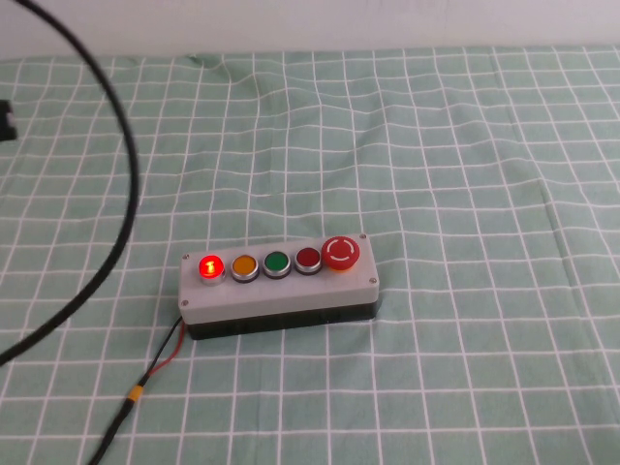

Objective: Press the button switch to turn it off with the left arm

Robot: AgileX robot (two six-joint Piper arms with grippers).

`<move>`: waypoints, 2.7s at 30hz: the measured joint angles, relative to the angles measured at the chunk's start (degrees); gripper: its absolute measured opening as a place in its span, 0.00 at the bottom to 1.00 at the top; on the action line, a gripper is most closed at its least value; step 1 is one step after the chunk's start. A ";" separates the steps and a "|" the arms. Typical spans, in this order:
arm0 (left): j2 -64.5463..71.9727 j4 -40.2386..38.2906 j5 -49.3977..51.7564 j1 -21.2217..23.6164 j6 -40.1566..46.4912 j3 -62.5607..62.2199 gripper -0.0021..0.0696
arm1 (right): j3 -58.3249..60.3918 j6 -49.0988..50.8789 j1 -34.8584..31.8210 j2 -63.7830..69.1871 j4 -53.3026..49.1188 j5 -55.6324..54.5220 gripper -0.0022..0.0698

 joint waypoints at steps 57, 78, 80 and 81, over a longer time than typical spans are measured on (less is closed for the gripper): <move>33.15 6.78 6.39 -16.07 -2.28 -12.00 0.03 | 0.00 0.00 0.00 0.00 0.00 0.00 0.01; -21.07 11.01 10.26 -16.07 -6.49 6.00 0.03 | 0.00 0.00 0.00 0.00 0.00 0.00 0.01; -24.94 11.01 10.77 -16.07 -6.89 8.66 0.03 | 0.00 0.00 0.00 0.00 0.00 0.00 0.01; -26.82 11.01 11.06 -16.07 -7.11 10.00 0.03 | 0.00 0.00 0.00 0.00 0.00 0.00 0.01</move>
